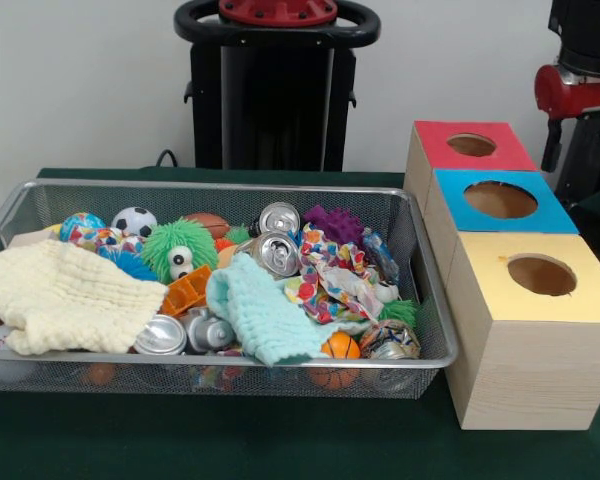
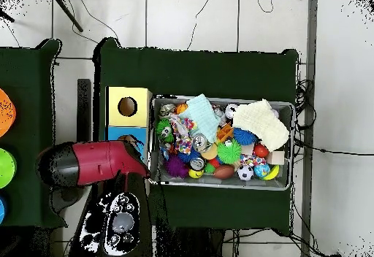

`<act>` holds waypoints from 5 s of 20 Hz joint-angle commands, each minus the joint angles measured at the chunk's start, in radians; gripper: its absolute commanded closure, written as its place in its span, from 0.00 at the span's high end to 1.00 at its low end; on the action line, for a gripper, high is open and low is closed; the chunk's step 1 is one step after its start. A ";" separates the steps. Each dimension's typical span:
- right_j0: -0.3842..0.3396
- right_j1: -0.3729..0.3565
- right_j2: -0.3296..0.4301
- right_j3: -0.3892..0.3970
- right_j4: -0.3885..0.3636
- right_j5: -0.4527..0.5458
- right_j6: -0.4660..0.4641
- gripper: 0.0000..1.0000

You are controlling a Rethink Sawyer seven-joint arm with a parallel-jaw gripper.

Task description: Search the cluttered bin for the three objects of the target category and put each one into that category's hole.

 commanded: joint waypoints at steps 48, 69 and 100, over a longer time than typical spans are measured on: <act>-0.055 0.037 0.075 -0.111 -0.060 0.111 0.011 1.00; -0.190 -0.081 0.057 0.019 -0.105 0.137 -0.063 1.00; -0.258 -0.131 0.102 0.167 -0.156 0.040 -0.016 1.00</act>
